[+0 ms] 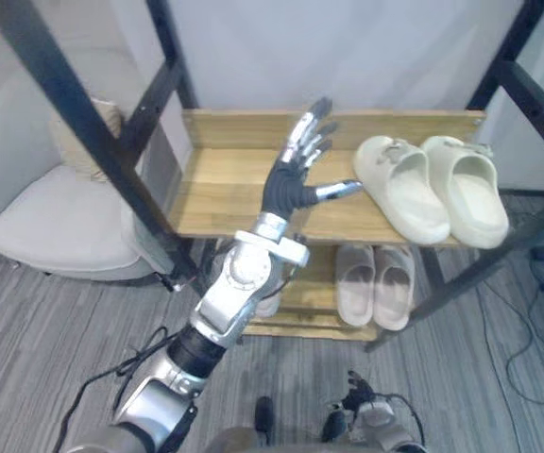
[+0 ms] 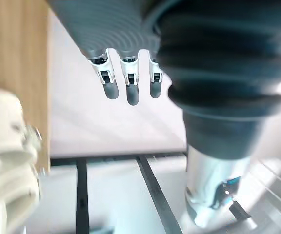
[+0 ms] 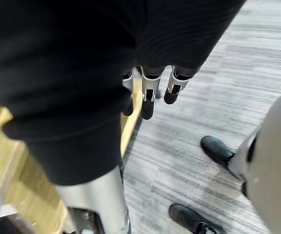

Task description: Organize the slippers on the shoe rack

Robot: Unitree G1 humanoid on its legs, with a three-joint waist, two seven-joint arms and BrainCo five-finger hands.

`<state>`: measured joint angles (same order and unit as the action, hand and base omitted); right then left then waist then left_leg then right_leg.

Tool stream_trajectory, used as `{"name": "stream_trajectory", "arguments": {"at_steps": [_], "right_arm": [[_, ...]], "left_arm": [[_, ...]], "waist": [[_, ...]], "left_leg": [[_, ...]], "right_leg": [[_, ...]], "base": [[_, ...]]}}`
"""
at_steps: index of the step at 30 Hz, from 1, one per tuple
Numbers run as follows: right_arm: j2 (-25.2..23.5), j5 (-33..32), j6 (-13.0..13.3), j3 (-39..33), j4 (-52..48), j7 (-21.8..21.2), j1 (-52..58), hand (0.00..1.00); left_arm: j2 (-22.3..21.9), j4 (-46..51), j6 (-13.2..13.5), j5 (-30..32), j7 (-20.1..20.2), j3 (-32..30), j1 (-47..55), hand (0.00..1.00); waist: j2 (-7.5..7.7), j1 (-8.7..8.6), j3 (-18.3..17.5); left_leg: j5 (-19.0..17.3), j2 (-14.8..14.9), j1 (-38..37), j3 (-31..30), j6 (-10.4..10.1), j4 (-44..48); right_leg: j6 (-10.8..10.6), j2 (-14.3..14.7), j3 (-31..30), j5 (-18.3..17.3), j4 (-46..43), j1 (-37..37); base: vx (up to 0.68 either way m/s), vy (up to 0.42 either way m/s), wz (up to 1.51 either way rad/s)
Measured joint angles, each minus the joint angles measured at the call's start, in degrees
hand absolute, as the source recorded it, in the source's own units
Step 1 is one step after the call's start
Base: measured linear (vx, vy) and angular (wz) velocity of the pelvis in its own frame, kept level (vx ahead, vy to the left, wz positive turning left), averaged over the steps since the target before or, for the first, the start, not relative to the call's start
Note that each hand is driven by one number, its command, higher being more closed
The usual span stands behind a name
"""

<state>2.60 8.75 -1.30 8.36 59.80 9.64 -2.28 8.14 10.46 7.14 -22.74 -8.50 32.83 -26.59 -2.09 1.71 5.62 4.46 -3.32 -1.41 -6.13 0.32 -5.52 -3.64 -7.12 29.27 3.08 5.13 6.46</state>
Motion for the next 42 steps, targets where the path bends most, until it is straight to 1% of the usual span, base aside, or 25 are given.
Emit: {"name": "stream_trajectory", "arguments": {"at_steps": [1,3,5,7,10,13,14,17,18,20,23,25,27,28,29,30,31,33,35,37,41,42], "right_arm": [[0.01,0.02,-0.12,0.5,0.21,0.0,0.15,0.0],[-0.14,0.08,-0.27,1.42,0.52,-0.03,0.47,0.0],[-0.24,0.13,-0.26,1.77,1.24,-0.03,0.49,0.0],[-0.23,0.21,-0.3,3.0,2.41,-0.02,0.56,0.0],[-0.22,0.25,-0.31,3.65,2.58,-0.02,0.79,0.0],[-0.26,0.31,-0.27,3.69,2.53,0.06,0.8,0.0],[-0.25,0.31,-0.27,3.69,2.54,0.07,0.81,0.0],[-0.27,0.31,-0.24,3.71,2.43,0.11,0.96,0.0],[-0.27,0.32,-0.24,3.71,2.43,0.11,0.97,0.0],[-0.24,0.32,-0.16,3.63,2.29,0.19,1.16,0.0],[-0.17,0.33,0.41,3.15,1.9,0.27,1.35,0.0],[-0.17,0.34,0.94,2.94,1.8,0.28,1.44,0.0],[-0.22,0.34,1.14,2.41,1.67,0.28,1.43,0.0],[-0.23,0.34,1.19,2.35,1.67,0.28,1.42,0.0],[-0.24,0.35,1.33,1.47,1.68,0.27,1.46,0.0],[-0.26,0.34,1.37,0.77,1.69,0.27,1.5,0.0],[-0.21,0.34,1.36,0.75,1.7,0.27,1.49,0.0],[-0.08,0.34,1.37,0.36,1.8,0.25,1.48,0.0],[-0.22,0.35,1.38,-0.83,1.81,0.2,1.44,0.0],[-0.27,0.41,1.44,-1.4,1.8,0.12,1.32,0.0],[-0.21,1.23,1.46,-1.41,1.82,0.05,1.32,0.0],[-0.22,2.4,1.46,-1.4,1.82,0.01,1.32,0.0]], "left_arm": [[-0.02,0.49,0.0,-0.3,0.55,0.97,0.75,0.0],[-0.08,1.61,-0.03,-2.5,3.22,3.92,3.68,0.0],[-0.09,1.58,-0.15,-4.26,4.26,5.53,6.26,0.0],[-0.26,1.08,-0.42,-4.52,5.6,6.84,8.9,0.0],[-0.82,-2.92,-1.12,-4.45,7.57,8.53,13.6,0.0],[-0.27,-10.19,-2.06,-3.63,8.67,8.72,19.36,0.0],[0.11,-13.16,-2.87,-2.36,8.8,8.32,22.0,0.0],[0.33,-20.89,-3.92,0.73,8.82,5.35,28.62,0.0],[0.33,-21.71,-3.99,0.93,8.82,4.99,29.11,0.0],[0.24,-28.85,-4.44,3.82,8.8,0.63,32.95,0.0],[-0.08,-37.02,-4.72,7.03,8.64,-4.63,34.27,0.0],[-0.53,-43.19,-4.84,10.84,8.32,-9.07,34.6,0.0],[-1.07,-48.44,-4.85,14.39,6.75,-14.81,35.12,0.0],[-1.07,-49.2,-4.86,14.8,6.31,-15.64,35.12,0.0],[-1.19,-51.55,-4.85,16.37,5.25,-18.29,35.14,0.0],[-1.41,-54.04,-4.76,16.96,4.84,-21.02,35.09,0.0],[-1.56,-55.1,-4.74,17.09,4.68,-22.17,35.08,0.0],[-2.69,-59.34,-4.62,17.79,2.84,-28.66,34.81,0.0],[-2.79,-61.1,-4.53,18.48,1.94,-29.99,34.39,0.0],[-3.02,-62.13,-4.22,19.38,1.02,-30.96,34.02,0.0],[-3.52,-62.97,-3.83,20.61,0.84,-32.53,33.69,0.0],[-3.84,-63.1,-3.8,21.0,0.81,-33.24,33.68,0.0]], "waist": [[-0.08,0.2,-0.51],[-0.49,0.82,-1.12],[-0.83,1.27,-1.75],[-1.22,1.57,-2.08],[-1.27,1.66,-2.33],[-0.95,1.61,-2.54],[-0.93,1.61,-2.52],[-0.55,1.6,-2.28],[-0.51,1.59,-2.27],[-0.05,1.63,-1.97],[0.18,1.63,-1.62],[0.46,1.67,-1.43],[0.96,1.72,-1.1],[1.07,1.72,-1.0],[1.5,1.8,-0.7],[1.7,1.88,-0.57],[1.74,1.88,-0.55],[1.68,1.98,-0.5],[1.57,2.15,-0.45],[1.57,2.21,-0.4],[1.72,2.16,-0.34],[1.73,2.17,-0.34]], "left_leg": [[-0.01,-0.11,-0.02,-0.41,-0.01,0.15],[-0.21,-0.2,-0.83,-1.21,-0.28,0.46],[-0.32,-0.17,-0.84,-1.67,-0.44,0.66],[-0.43,-0.09,-0.95,-2.11,-0.6,0.67],[-0.55,-0.01,-2.16,-2.06,-0.78,0.69],[-0.64,0.27,-3.1,-1.52,-0.91,0.67],[-0.64,0.48,-3.09,-1.09,-0.97,0.67],[-0.73,1.0,-3.13,-0.77,-1.25,0.69],[-0.74,1.05,-3.14,-0.75,-1.26,0.69],[-0.92,1.5,-3.04,-0.6,-1.47,0.69],[-1.08,1.95,-2.9,-0.32,-1.76,0.7],[-1.37,2.29,-3.09,0.36,-2.15,0.7],[-1.67,2.56,-3.3,0.89,-2.54,0.7],[-1.7,2.6,-3.34,0.9,-2.59,0.71],[-1.84,2.72,-3.52,1.01,-2.79,0.7],[-1.99,2.8,-3.52,1.08,-2.94,0.7],[-2.07,2.82,-3.54,1.16,-2.97,0.7],[-2.77,3.01,-3.67,2.24,-2.98,0.79],[-3.16,3.14,-3.63,3.21,-2.96,0.82],[-3.61,3.17,-3.67,4.3,-2.51,1.43],[-5.06,3.11,-3.67,5.51,-2.29,2.65],[-5.3,3.05,-3.68,5.75,-2.24,2.66]], "right_leg": [[-0.08,-0.04,0.31,-0.13,0.0,0.24],[-0.11,-0.07,1.24,-0.47,-0.01,1.62],[-0.07,0.01,1.56,-0.55,-0.01,1.86],[-0.04,0.12,1.88,-0.57,-0.01,2.12],[0.14,0.27,1.79,-0.82,0.01,3.28],[0.05,0.52,1.19,-1.37,0.28,3.61],[0.21,0.72,0.81,-1.47,0.38,3.5],[0.32,1.15,0.21,-1.54,0.4,3.22],[0.34,1.19,0.17,-1.55,0.41,3.21],[0.55,1.64,-0.23,-1.69,0.41,2.97],[0.79,2.07,-0.74,-1.84,0.41,2.64],[1.1,2.35,-1.32,-2.03,0.41,2.59],[1.28,2.64,-1.94,-2.17,0.41,2.5],[1.32,2.68,-1.97,-2.2,0.41,2.52],[1.4,2.81,-2.14,-2.3,0.41,2.6],[1.37,2.9,-2.27,-2.39,0.4,2.56],[1.33,2.92,-2.36,-2.41,0.4,2.54],[1.3,3.05,-3.45,-2.54,0.39,2.19],[1.3,3.16,-4.45,-2.56,0.27,1.7],[1.36,3.22,-5.69,-2.52,0.06,1.46],[1.34,3.2,-6.9,-2.54,0.0,1.49],[1.21,3.21,-7.15,-2.64,-0.01,1.4]], "base": [[0.02,-0.002,0.28],[0.01,0.001,0.21],[-0.02,0.007,0.11],[-0.02,0.008,0.08],[-0.01,0.006,-0.01],[-0.04,0.023,-0.11],[-0.02,0.026,-0.18],[-0.02,0.01,-0.1],[-0.01,0.002,-0.05],[0.01,0.003,-0.05],[0.03,0.0,-0.08],[0.05,0.002,-0.16],[0.06,0.003,-0.16],[0.07,0.0,-0.08],[0.07,0.001,-0.04],[0.09,0.003,-0.05],[0.08,0.01,-0.09],[0.09,0.019,-0.22],[0.09,0.024,-0.3],[0.11,0.029,-0.31],[0.09,0.029,-0.17],[0.07,0.026,-0.09]]}}
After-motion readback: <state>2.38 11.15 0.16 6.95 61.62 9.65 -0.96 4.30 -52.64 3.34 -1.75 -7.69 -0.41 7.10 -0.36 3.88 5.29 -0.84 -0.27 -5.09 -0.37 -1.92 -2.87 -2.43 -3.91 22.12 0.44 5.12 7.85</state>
